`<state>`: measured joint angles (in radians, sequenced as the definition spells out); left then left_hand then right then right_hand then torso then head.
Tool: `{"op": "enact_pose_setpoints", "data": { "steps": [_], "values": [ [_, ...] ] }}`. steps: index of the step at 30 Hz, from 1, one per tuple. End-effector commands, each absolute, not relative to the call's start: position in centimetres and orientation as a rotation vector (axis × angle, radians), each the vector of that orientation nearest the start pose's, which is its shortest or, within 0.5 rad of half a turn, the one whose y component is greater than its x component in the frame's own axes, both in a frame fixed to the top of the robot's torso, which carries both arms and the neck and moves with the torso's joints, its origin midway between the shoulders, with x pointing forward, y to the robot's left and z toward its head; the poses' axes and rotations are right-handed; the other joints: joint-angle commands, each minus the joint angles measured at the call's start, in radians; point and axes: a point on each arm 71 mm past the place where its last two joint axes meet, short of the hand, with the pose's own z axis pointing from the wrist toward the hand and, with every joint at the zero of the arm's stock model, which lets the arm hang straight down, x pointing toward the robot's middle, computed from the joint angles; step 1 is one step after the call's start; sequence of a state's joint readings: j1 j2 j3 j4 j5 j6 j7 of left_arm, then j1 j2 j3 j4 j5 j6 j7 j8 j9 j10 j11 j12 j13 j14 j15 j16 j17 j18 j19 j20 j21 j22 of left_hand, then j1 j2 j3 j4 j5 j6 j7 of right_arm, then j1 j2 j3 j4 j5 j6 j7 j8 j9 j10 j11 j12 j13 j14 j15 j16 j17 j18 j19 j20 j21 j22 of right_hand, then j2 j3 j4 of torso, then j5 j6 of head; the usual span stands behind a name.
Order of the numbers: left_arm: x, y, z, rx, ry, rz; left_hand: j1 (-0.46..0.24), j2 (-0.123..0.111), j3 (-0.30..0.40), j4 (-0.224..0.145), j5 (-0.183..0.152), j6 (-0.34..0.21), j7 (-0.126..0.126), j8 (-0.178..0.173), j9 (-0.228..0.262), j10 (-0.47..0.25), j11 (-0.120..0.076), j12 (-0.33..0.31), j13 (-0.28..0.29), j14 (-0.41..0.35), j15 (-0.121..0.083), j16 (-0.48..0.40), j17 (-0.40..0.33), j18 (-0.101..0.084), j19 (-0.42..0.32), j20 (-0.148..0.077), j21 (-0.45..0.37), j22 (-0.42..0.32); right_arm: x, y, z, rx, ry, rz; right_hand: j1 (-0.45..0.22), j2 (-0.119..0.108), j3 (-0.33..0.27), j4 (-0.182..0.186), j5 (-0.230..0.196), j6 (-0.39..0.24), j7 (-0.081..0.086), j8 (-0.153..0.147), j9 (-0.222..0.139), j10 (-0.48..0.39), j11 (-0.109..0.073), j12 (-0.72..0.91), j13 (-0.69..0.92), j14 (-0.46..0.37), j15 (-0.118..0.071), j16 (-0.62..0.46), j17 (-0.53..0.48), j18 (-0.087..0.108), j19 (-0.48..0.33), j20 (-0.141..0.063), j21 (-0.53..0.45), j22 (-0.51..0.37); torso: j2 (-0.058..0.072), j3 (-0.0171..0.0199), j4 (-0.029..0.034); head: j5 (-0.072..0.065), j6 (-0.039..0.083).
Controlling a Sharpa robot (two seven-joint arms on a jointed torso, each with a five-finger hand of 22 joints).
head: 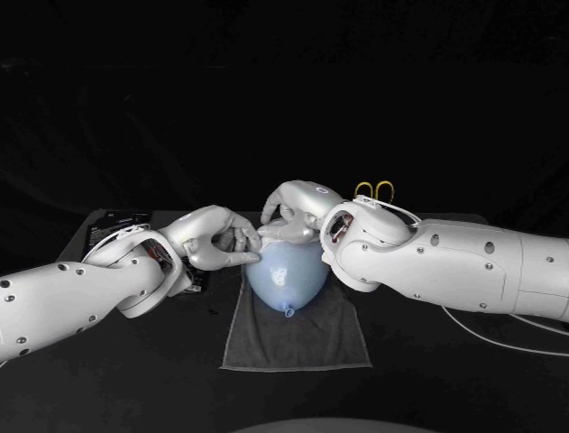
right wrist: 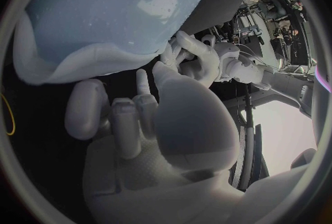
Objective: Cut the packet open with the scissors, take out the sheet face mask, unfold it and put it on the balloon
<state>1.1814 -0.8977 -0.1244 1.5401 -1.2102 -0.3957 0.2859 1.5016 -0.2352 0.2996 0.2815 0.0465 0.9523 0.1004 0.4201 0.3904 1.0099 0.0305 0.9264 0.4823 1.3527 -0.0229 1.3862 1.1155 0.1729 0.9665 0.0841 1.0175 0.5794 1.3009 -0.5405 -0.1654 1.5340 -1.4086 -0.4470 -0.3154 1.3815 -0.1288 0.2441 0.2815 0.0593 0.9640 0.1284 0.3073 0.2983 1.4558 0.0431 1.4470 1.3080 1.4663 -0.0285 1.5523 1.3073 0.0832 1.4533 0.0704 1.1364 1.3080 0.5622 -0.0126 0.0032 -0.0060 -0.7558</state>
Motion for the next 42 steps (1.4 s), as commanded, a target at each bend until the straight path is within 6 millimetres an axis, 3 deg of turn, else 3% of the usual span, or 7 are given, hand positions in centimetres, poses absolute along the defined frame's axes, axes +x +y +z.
{"op": "enact_pose_setpoints", "data": {
  "steps": [1, 14, 23, 33, 42],
  "values": [
    [45.62, 20.77, -20.74, 0.139, 1.622, -1.031, 0.006, 0.006, 0.003, 0.005, 0.003, 0.004, 0.000, -0.006, -0.002, 0.001, -0.001, -0.005, -0.001, -0.002, -0.003, 0.002, -0.001, 0.010, -0.007, 0.000, 0.005, 0.001, 46.56, -5.76, -17.35, -0.216, 1.664, 0.733, -0.002, -0.007, -0.004, -0.003, -0.005, -0.007, 0.001, -0.004, -0.001, -0.004, 0.005, -0.004, 0.094, 0.095, 0.006, 0.007, 0.214, -0.004, 0.000, 0.008, -0.004, 0.153, 0.000, 0.0006, -0.0006, 0.002, -0.002],
    [45.68, 21.00, -20.96, 0.139, 1.651, -1.016, 0.007, 0.005, 0.002, 0.005, 0.002, 0.000, 0.004, -0.013, -0.009, -0.001, 0.002, -0.011, -0.003, -0.009, 0.000, -0.004, -0.011, 0.010, -0.010, 0.001, 0.005, 0.002, 46.05, -6.51, -17.34, -0.239, 1.672, 0.732, 0.001, -0.008, -0.004, -0.007, -0.005, 0.001, -0.001, 0.001, 0.001, 0.000, 0.004, 0.001, 0.102, 0.095, 0.006, 0.007, 0.216, -0.005, 0.001, 0.009, 0.000, 0.155, 0.001, 0.0016, -0.0011, 0.004, -0.008],
    [45.66, 21.01, -20.99, 0.140, 1.657, -1.015, 0.008, 0.006, 0.003, 0.005, 0.002, 0.000, 0.004, -0.014, -0.010, -0.002, 0.002, -0.012, -0.003, -0.010, 0.000, -0.004, -0.012, 0.010, -0.011, 0.001, 0.005, 0.002, 45.81, -6.51, -17.38, -0.262, 1.681, 0.740, 0.014, -0.007, 0.001, -0.018, -0.004, 0.006, -0.004, 0.004, 0.003, 0.002, 0.002, 0.003, 0.105, 0.096, 0.004, 0.008, 0.219, -0.006, 0.002, 0.008, 0.004, 0.156, 0.000, 0.0004, -0.0005, 0.004, -0.011],
    [45.63, 21.00, -20.98, 0.140, 1.656, -1.016, 0.009, 0.007, 0.003, 0.005, 0.002, 0.000, 0.004, -0.015, -0.011, -0.002, 0.003, -0.013, -0.003, -0.012, 0.001, -0.005, -0.014, 0.010, -0.012, 0.001, 0.005, 0.002, 45.72, -6.33, -17.28, -0.343, 1.646, 0.722, 0.120, 0.008, 0.077, -0.112, -0.008, 0.067, -0.028, 0.041, 0.016, 0.014, -0.020, 0.013, 0.123, 0.098, -0.015, 0.011, 0.231, -0.009, 0.008, -0.006, 0.028, 0.164, 0.000, 0.0003, -0.0001, 0.006, -0.014],
    [45.61, 20.94, -21.02, 0.142, 1.664, -1.018, 0.010, 0.008, 0.003, 0.005, 0.002, 0.000, 0.005, -0.016, -0.013, -0.003, 0.004, -0.014, -0.003, -0.013, 0.001, -0.006, -0.016, 0.009, -0.013, 0.001, 0.005, 0.002, 45.76, -6.27, -16.85, -0.357, 1.576, 0.737, 0.112, 0.042, 0.147, -0.148, -0.010, 0.091, -0.051, 0.089, 0.041, 0.053, -0.040, 0.051, 0.173, 0.101, -0.032, 0.015, 0.247, -0.014, 0.015, -0.023, 0.052, 0.171, 0.000, 0.0006, -0.0007, 0.006, -0.016]
  ]
}}
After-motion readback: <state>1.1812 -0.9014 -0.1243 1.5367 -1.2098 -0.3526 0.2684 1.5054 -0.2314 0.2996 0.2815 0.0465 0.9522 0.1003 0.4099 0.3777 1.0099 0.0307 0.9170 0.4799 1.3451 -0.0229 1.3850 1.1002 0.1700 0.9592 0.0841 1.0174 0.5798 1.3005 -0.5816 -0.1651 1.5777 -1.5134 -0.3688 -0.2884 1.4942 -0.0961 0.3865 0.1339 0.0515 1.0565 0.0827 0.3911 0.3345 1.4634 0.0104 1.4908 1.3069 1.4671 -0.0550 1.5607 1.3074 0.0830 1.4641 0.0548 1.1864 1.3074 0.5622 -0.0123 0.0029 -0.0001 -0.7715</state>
